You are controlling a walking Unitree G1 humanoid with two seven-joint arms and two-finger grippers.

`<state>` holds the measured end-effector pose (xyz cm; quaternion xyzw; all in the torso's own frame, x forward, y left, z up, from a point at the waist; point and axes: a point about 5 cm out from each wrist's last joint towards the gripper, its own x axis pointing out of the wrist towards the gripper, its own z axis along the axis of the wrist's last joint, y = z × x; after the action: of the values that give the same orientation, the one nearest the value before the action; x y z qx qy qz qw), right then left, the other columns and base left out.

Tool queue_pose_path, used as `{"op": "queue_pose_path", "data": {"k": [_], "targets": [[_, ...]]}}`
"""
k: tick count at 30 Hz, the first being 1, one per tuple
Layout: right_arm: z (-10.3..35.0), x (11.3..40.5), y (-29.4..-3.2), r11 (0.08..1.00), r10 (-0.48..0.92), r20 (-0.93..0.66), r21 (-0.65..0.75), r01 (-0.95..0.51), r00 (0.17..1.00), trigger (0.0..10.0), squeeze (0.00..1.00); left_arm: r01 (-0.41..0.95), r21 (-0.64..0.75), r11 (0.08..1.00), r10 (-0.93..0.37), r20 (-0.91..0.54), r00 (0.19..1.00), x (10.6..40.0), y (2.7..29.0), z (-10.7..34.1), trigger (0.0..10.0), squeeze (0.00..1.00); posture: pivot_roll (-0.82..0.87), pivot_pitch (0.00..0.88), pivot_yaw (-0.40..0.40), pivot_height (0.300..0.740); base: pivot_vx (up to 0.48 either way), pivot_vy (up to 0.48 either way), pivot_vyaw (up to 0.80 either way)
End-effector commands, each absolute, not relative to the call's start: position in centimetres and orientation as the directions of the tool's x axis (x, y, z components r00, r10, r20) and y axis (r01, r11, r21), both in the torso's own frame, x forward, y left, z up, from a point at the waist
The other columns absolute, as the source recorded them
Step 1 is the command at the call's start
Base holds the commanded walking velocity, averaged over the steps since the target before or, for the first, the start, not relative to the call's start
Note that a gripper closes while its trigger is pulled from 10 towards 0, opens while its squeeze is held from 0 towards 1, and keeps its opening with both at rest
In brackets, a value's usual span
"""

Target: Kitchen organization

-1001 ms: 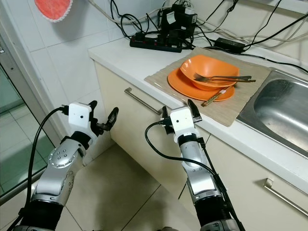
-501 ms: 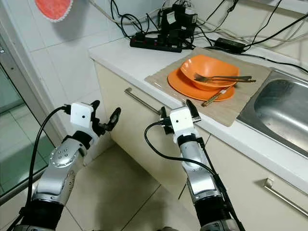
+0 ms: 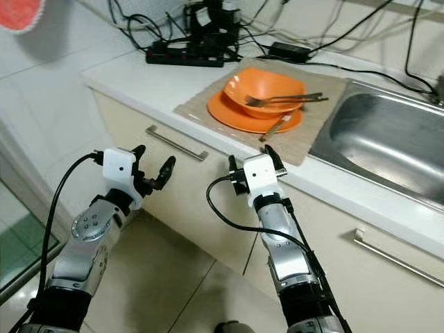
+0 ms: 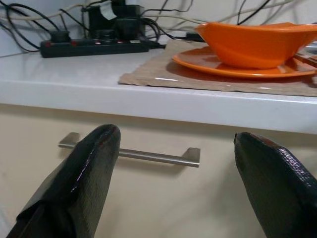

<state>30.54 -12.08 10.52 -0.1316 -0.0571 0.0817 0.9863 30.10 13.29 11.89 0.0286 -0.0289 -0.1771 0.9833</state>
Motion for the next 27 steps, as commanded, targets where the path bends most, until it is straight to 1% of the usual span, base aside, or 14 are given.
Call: {"op": "queue_pose_path", "data": {"k": [1,22,24,25,27], "targets": [[10.69,30.74,-12.06,0.95,0.181,0.084,-0.272,-0.152,0.98,10.0,0.0,0.361,0.075,0.93,-0.365,0.055,0.929,30.31,13.06,12.17,10.0,0.0,-0.02,0.0,-0.011,0.723,0.0,0.0,-0.64],[11.05,30.72,-12.49,0.948,0.176,0.122,-0.287,-0.135,0.977,10.0,0.0,0.379,0.068,0.923,-0.384,0.074,0.92,30.49,12.86,12.1,10.0,0.0,-0.03,0.0,-0.016,0.723,0.0,0.0,-0.63],[11.02,30.65,-12.37,0.945,0.184,0.123,-0.295,-0.141,0.975,10.0,0.0,0.379,0.069,0.923,-0.384,0.074,0.92,30.5,12.84,12.1,10.0,0.0,-0.03,0.0,-0.016,0.723,0.0,0.0,-0.56],[10.96,30.59,-12.21,0.939,0.191,0.12,-0.313,-0.145,0.974,10.0,0.0,0.38,0.068,0.922,-0.384,0.075,0.92,30.47,12.81,12.09,10.0,0.0,-0.03,0.0,-0.016,0.715,0.0,0.0,-0.42],[10.82,30.57,-12.15,0.936,0.19,0.114,-0.322,-0.144,0.975,10.0,0.0,0.382,0.066,0.922,-0.386,0.075,0.919,30.43,12.75,12.06,10.0,0.0,-0.03,0.0,-0.016,0.715,0.0,0.0,0.0]]}}
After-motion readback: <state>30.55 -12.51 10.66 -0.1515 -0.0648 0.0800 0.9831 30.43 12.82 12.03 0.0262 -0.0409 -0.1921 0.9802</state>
